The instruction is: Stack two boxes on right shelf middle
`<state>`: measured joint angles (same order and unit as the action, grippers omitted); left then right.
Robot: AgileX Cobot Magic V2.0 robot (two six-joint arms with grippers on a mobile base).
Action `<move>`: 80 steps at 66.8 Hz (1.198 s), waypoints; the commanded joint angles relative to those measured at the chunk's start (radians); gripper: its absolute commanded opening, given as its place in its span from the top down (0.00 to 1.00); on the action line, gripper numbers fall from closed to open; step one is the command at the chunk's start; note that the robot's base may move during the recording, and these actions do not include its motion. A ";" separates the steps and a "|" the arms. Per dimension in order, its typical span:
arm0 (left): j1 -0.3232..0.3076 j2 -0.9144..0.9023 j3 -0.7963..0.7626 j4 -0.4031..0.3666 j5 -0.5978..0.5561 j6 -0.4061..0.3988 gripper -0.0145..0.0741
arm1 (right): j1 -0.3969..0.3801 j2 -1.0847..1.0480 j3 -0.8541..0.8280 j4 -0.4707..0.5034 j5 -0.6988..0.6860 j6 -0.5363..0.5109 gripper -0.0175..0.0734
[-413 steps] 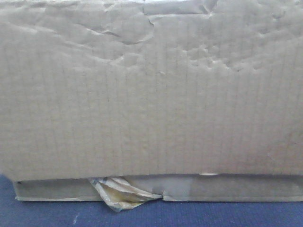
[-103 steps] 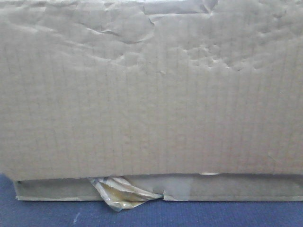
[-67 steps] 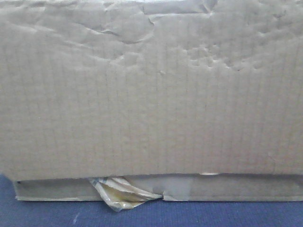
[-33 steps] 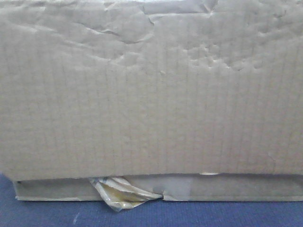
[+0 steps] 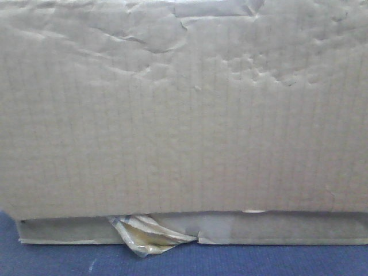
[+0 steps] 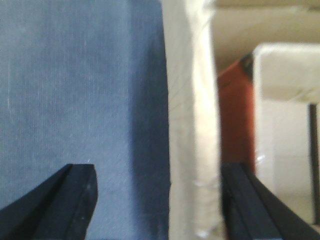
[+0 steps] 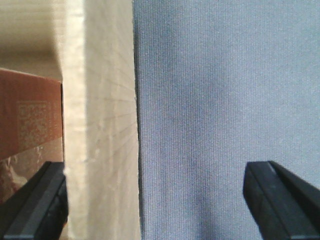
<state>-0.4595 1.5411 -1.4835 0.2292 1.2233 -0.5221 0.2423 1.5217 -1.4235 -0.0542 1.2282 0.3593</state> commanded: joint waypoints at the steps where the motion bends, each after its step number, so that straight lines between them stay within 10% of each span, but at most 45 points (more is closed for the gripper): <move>1: -0.002 -0.007 0.025 -0.003 -0.002 -0.006 0.38 | 0.001 -0.007 0.003 -0.013 -0.007 0.001 0.19; 64: -0.002 -0.007 0.042 -0.014 -0.002 -0.006 0.38 | 0.022 -0.007 -0.013 -0.013 -0.007 -0.002 0.20; 80: -0.002 -0.007 0.042 -0.014 -0.002 -0.006 0.38 | 0.062 -0.007 -0.013 -0.019 -0.007 -0.010 0.33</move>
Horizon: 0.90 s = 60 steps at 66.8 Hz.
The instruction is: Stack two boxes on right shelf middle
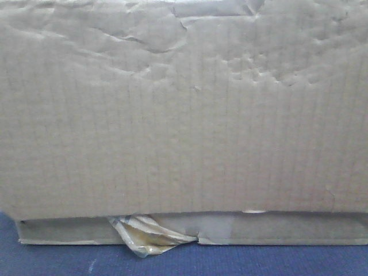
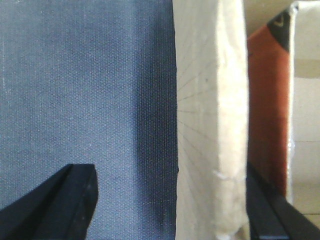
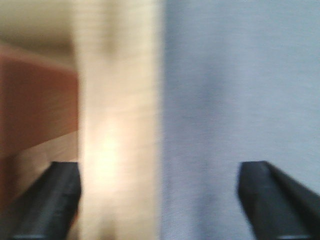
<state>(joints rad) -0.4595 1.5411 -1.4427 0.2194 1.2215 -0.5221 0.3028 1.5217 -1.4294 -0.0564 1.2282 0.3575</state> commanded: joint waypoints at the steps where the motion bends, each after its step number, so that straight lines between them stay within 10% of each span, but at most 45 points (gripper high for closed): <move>1: -0.002 -0.007 0.002 -0.005 0.000 -0.006 0.38 | 0.002 -0.007 -0.007 -0.017 -0.007 -0.008 0.33; 32: -0.002 -0.007 0.002 -0.016 0.000 -0.006 0.41 | 0.002 -0.007 -0.007 -0.026 -0.007 -0.008 0.45; 46: -0.002 -0.007 0.002 -0.026 0.000 -0.006 0.82 | 0.002 -0.007 -0.007 -0.026 -0.007 -0.008 0.98; 60: -0.002 -0.007 0.002 -0.035 0.000 -0.001 0.96 | 0.002 -0.007 -0.007 -0.026 -0.007 -0.006 0.98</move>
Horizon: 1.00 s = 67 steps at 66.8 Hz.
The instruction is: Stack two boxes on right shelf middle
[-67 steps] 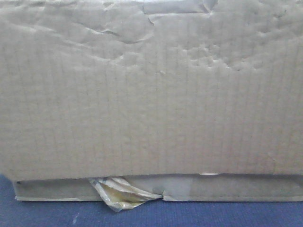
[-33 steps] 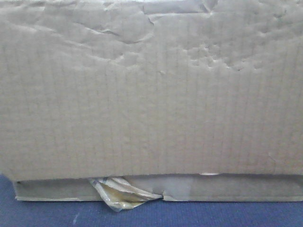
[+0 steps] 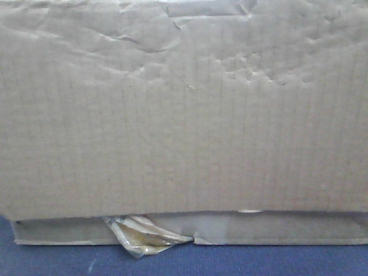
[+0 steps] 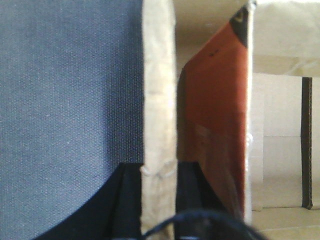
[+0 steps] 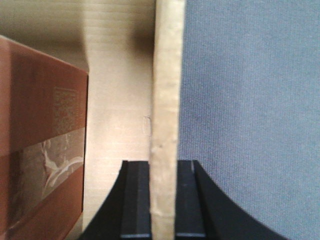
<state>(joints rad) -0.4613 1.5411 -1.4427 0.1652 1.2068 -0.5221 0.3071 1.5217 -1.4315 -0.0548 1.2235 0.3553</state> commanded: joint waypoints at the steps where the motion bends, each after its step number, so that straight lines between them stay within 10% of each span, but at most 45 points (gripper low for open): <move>1: 0.000 -0.007 0.002 0.021 0.014 -0.001 0.96 | -0.002 -0.007 -0.005 -0.028 -0.002 -0.004 0.98; 38: -0.172 -0.235 -0.039 0.291 0.014 -0.186 0.96 | 0.052 -0.205 -0.010 -0.182 -0.078 0.143 0.98; 67: -0.178 -0.299 -0.078 0.433 -0.021 -0.197 0.96 | 0.052 -0.297 -0.058 -0.211 -0.260 0.143 0.98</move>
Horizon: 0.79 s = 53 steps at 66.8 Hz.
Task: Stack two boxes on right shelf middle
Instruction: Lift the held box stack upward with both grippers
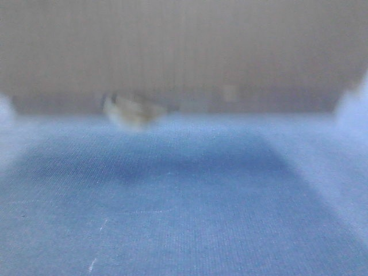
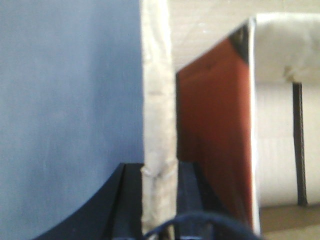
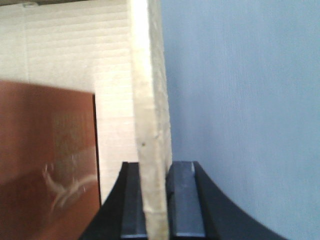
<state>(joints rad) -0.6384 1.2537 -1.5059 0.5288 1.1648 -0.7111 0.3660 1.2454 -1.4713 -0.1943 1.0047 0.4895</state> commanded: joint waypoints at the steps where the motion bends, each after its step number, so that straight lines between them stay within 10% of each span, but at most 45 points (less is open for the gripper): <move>1: -0.001 -0.009 -0.015 0.070 0.020 -0.008 0.96 | -0.007 -0.020 -0.018 -0.071 -0.037 0.009 0.98; 53: -0.001 0.019 -0.015 0.087 -0.051 -0.008 0.96 | -0.007 0.023 -0.010 -0.074 -0.055 0.009 0.99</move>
<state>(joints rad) -0.6384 1.2848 -1.5097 0.5605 1.1269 -0.7171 0.3660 1.2789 -1.4721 -0.2128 0.9864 0.4903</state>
